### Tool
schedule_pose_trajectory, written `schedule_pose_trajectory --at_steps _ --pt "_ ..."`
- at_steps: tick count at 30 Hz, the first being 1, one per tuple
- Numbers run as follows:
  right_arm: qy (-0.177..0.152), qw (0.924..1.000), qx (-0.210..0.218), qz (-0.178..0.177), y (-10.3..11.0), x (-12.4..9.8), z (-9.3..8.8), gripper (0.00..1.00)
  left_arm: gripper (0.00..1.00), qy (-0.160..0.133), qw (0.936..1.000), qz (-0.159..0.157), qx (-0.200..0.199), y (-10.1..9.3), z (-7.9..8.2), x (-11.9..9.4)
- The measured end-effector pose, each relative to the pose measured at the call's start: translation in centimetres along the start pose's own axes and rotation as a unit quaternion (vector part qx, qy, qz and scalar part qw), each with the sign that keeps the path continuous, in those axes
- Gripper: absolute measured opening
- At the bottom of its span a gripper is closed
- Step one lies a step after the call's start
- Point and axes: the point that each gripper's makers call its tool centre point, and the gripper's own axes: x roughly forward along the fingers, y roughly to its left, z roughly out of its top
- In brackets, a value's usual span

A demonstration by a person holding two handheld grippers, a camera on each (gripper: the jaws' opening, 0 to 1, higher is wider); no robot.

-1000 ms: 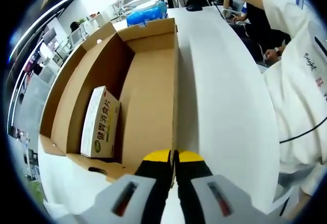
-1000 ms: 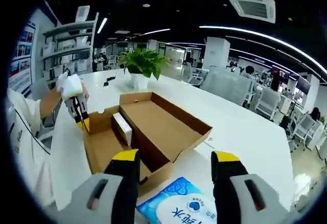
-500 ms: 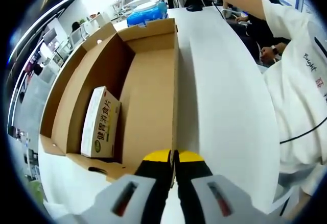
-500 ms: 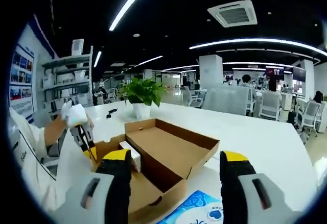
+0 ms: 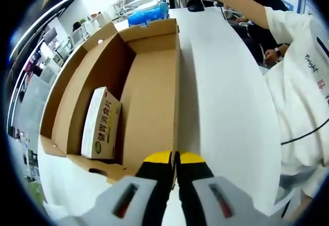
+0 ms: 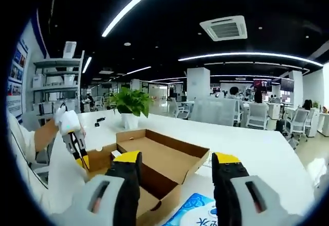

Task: Operate the shoe box by opening the lid, removing the specified soft item, and placing it in the target area until the item is outside and the box remains undamaged.

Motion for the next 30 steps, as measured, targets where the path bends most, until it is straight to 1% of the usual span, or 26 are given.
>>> schedule_pose_trajectory --at_steps 2,4,5,6,7,8,10,12,15,16,17,18,19,20,21,23,24,25,26,27,28,29,30 --pt "-0.001 0.9999 -0.014 -0.003 0.6 0.1 0.0 0.51 0.02 0.000 1.0000 0.000 0.000 0.0 0.0 0.0" --pt "0.015 0.9989 -0.038 -0.021 0.7 0.3 -0.6 0.51 0.02 0.000 1.0000 0.000 0.001 0.0 0.0 0.0" --pt "0.021 0.9981 -0.052 -0.026 0.9 0.4 -0.9 0.51 0.02 -0.001 1.0000 0.000 0.001 0.0 0.0 0.0" --pt "0.017 0.9992 -0.032 -0.018 1.4 0.7 -1.0 0.50 0.02 -0.001 1.0000 0.000 0.001 0.0 0.0 0.0" --pt "0.010 0.9996 -0.027 -0.004 2.0 1.0 -0.8 0.49 0.02 0.000 1.0000 0.000 0.002 0.0 0.0 0.0" --pt "0.005 0.9998 -0.019 -0.002 2.1 1.4 -0.5 0.49 0.02 0.002 1.0000 -0.001 0.002 0.0 0.0 0.0" --pt "0.005 0.9998 0.003 0.021 2.7 2.1 -0.3 0.47 0.02 0.005 1.0000 -0.003 0.000 -0.1 -0.1 0.0" --pt "-0.007 0.9992 0.016 0.035 3.3 2.3 0.3 0.45 0.02 0.003 1.0000 -0.002 0.001 -0.1 -0.1 0.0" --pt "-0.020 0.9980 0.035 0.050 4.0 2.4 0.8 0.45 0.02 0.000 1.0000 -0.001 0.002 -0.1 -0.1 -0.1" --pt "-0.024 0.9960 0.053 0.068 4.8 2.6 1.0 0.45 0.02 0.000 1.0000 -0.001 0.002 -0.1 -0.1 -0.1" --pt "-0.023 0.9966 0.045 0.065 4.6 2.7 0.9 0.46 0.02 0.001 1.0000 -0.001 0.002 -0.1 -0.1 -0.1" --pt "-0.021 0.9982 0.026 0.050 4.4 2.9 0.8 0.48 0.02 0.001 1.0000 -0.001 0.002 -0.1 -0.1 -0.1" --pt "-0.018 0.9993 0.003 0.031 4.1 3.0 0.6 0.48 0.02 0.002 1.0000 -0.001 0.003 -0.1 -0.1 -0.1" --pt "-0.016 0.9992 -0.013 0.033 4.5 3.3 0.5 0.47 0.02 0.002 1.0000 -0.001 0.004 -0.1 -0.1 -0.1" --pt "-0.014 0.9992 -0.005 0.037 4.7 3.5 0.5 0.46 0.02 0.002 1.0000 -0.001 0.004 -0.1 -0.2 -0.1" --pt "-0.015 0.9989 -0.005 0.044 4.9 3.7 0.5 0.47 0.02 0.002 1.0000 0.001 0.005 -0.1 -0.2 -0.1" --pt "-0.012 0.9985 -0.011 0.052 5.3 3.9 0.3 0.47 0.02 0.000 1.0000 0.004 0.006 -0.2 -0.2 -0.1" --pt "-0.009 0.9987 -0.022 0.046 5.4 3.8 -0.1 0.47 0.02 -0.002 0.9999 0.006 0.008 -0.2 -0.2 -0.2" --pt "-0.008 0.9986 -0.026 0.046 5.4 3.9 -0.1 0.47 0.02 -0.003 0.9999 0.007 0.009 -0.2 -0.2 -0.2" --pt "-0.001 0.9980 -0.035 0.052 5.6 3.9 -0.4 0.46 0.02 -0.004 0.9999 0.006 0.009 -0.1 -0.2 -0.2" --pt "0.001 0.9981 -0.034 0.050 5.7 3.9 -0.4 0.44 0.02 -0.005 0.9999 0.005 0.008 -0.1 -0.1 -0.2" --pt "0.006 0.9984 -0.036 0.043 5.6 3.8 -0.5 0.36 0.02 -0.006 1.0000 0.004 0.007 -0.1 -0.1 -0.2" --pt "0.016 0.9986 -0.042 0.029 5.4 3.6 -0.7 0.32 0.02 -0.006 1.0000 0.004 0.007 -0.1 -0.1 -0.2"
